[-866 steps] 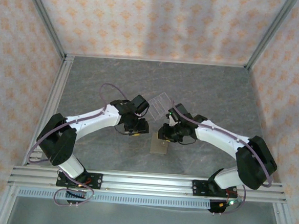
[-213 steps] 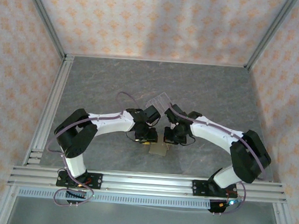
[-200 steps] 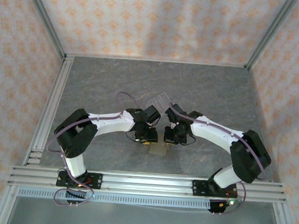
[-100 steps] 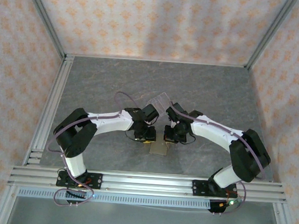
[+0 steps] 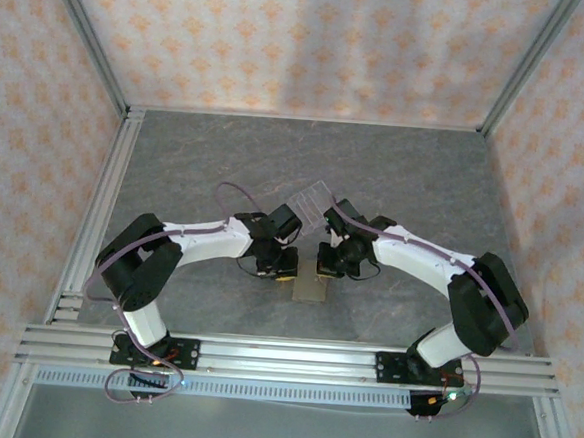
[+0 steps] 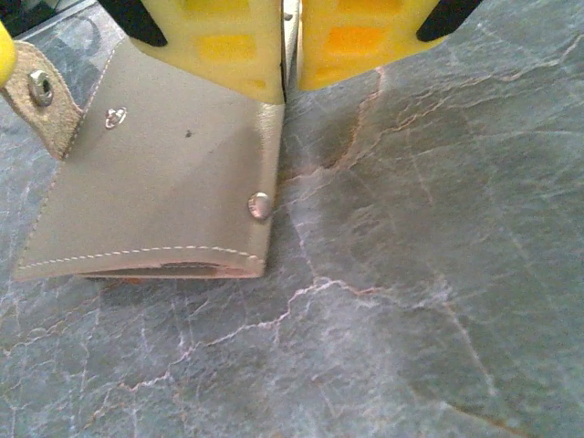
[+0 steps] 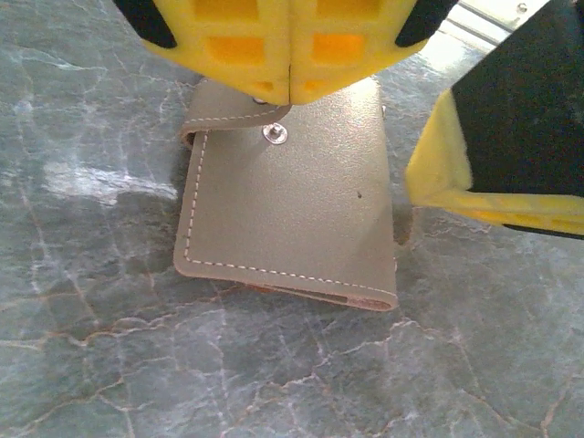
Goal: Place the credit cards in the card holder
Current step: Close the button on the card holder.
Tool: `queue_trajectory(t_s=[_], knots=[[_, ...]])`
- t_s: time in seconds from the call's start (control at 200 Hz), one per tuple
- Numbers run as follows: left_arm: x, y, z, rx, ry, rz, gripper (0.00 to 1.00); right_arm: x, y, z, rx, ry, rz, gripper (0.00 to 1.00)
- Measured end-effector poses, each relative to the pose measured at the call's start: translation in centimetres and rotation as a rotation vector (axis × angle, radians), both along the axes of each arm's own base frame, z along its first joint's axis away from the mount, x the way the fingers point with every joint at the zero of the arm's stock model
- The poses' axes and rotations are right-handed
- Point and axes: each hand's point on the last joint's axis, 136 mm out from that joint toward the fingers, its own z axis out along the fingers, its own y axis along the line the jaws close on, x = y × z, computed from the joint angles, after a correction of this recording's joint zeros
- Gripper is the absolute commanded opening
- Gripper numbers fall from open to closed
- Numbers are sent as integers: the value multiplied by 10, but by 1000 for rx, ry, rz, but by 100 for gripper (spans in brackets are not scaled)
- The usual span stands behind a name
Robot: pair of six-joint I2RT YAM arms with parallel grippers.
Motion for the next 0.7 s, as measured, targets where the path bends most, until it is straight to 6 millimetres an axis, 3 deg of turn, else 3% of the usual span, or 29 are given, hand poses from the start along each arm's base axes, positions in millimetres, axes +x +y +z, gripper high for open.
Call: queue_trajectory(t_s=[0.125,0.701], knots=[[-3,-3,-8,9,16,-10,11,-1,3,-1,23,3,6,0],[-5,-10,-8,-1,9,-26,11,-8,11,-16,69,50,15,0]])
